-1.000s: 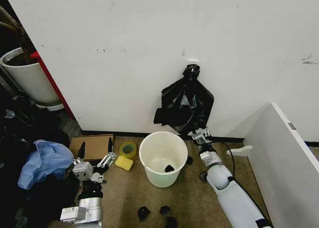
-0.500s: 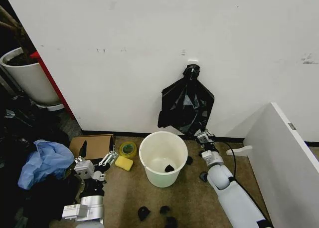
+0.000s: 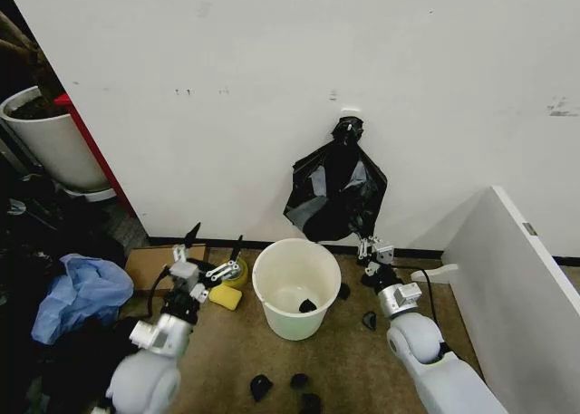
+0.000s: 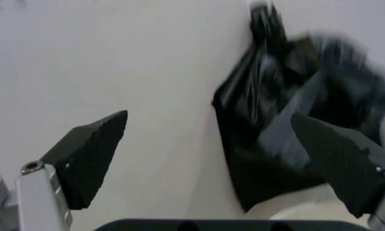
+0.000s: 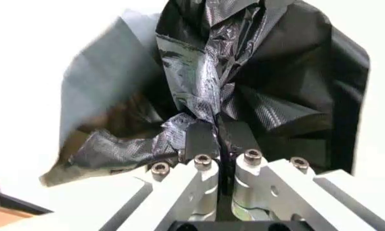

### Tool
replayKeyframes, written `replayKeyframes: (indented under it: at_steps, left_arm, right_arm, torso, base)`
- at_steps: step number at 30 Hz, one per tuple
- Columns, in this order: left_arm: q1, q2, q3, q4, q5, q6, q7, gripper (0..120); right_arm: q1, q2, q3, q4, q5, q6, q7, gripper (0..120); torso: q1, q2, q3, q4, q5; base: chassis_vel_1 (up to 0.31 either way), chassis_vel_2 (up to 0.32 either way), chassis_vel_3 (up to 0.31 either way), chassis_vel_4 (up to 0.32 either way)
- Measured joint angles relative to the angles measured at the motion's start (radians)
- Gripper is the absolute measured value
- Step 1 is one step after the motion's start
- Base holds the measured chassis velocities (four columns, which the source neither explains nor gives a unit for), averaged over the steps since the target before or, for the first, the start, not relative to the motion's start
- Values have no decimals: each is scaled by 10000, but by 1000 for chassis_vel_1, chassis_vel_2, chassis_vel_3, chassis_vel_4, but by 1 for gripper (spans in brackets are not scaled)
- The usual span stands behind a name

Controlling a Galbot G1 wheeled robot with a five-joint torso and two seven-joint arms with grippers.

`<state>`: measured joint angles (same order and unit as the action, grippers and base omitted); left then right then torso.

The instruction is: Place the garbage bag over the trash bin.

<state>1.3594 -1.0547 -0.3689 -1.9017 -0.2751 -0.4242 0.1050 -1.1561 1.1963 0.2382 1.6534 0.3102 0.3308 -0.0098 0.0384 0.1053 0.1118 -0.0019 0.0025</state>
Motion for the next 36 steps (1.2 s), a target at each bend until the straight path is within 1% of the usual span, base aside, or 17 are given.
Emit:
replayKeyframes:
  at_steps: [1,2,3,6,7,9,11,15,16,19,23,25,26,27,32,34,36]
  left_arm:
    - [-130,44,45,145,63,-40,58,100]
    - [-731,180,268,777,325,-193,279,100]
    - [-957,220,366,984,394,-242,343,100]
    - [-2452,400,1339,2153,375,-383,581,100]
    - [-2452,400,1339,2153,375,-383,581,100]
    - [-3198,428,1918,2658,357,-512,853,100]
    - [-4532,272,3030,3600,549,-784,1414,100]
    - [-5303,-20,3691,4239,842,-821,1463,100]
    - [-5665,-222,3894,4610,1309,-815,1411,100]
    - [-6110,-388,4144,5063,1928,-685,1297,96]
    - [-6368,-532,4279,5356,2250,-597,1162,90]
    - [-6611,-730,4318,5605,2597,-522,1026,78]
    - [-6638,-758,4326,5626,2652,-493,980,74]
    - [-6638,-758,4326,5626,2652,-493,980,74]
    - [-6680,-746,4399,5535,2785,-209,574,53]
    - [-6662,-721,4399,5493,2784,-149,465,50]
    - [-6638,-703,4399,5469,2743,-76,366,41]
  right_arm:
    - [1,9,0,1,36,25,-43,0]
    - [-10,64,4,0,259,177,-261,0]
    - [-18,90,6,0,343,239,-338,0]
    - [-79,222,11,-49,624,547,-668,0]
    - [-79,222,11,-49,624,547,-668,0]
    - [-89,316,14,-109,705,694,-865,0]
    - [-96,503,36,-215,754,839,-1128,0]
    - [-109,596,53,-258,717,844,-1185,0]
    - [-111,643,82,-270,679,845,-1194,0]
    - [-124,699,157,-270,623,844,-1194,0]
    - [-159,704,204,-270,575,842,-1195,0]
    - [-197,706,233,-274,512,841,-1193,0]
    - [-203,706,240,-275,504,842,-1192,0]
    - [-203,706,240,-275,504,842,-1192,0]
    - [-213,707,261,-266,485,840,-1175,0]
    - [-215,704,265,-251,486,840,-1169,0]
    - [-232,698,267,-223,490,840,-1158,0]
  torso:
    - [0,0,0,-1,0]
    - [0,0,1,1,-3]
    - [1,-1,1,0,-2]
    - [1,0,1,0,-2]
    - [1,0,1,0,-2]
    - [0,0,1,-2,3]
    - [1,0,1,-1,3]
    - [1,0,1,-2,2]
    - [2,-1,1,-3,1]
    - [2,-1,0,-2,4]
    - [2,-1,0,1,2]
    - [2,-1,0,-2,3]
    - [2,-1,0,-2,2]
    - [2,-1,0,-2,2]
    - [2,-1,0,0,0]
    - [1,-1,-1,-1,2]
    - [1,-1,0,0,1]
  base:
    - [0,0,0,0]
    - [0,0,0,0]
    - [0,0,0,0]
    - [0,0,0,0]
    - [0,0,0,0]
    - [0,0,0,0]
    - [0,0,0,0]
    - [0,0,0,0]
    - [0,0,0,0]
    - [0,0,0,0]
    - [0,0,0,0]
    - [0,0,0,0]
    - [0,0,0,0]
    - [0,0,0,0]
    - [0,0,0,0]
    - [0,0,0,0]
    - [0,0,0,0]
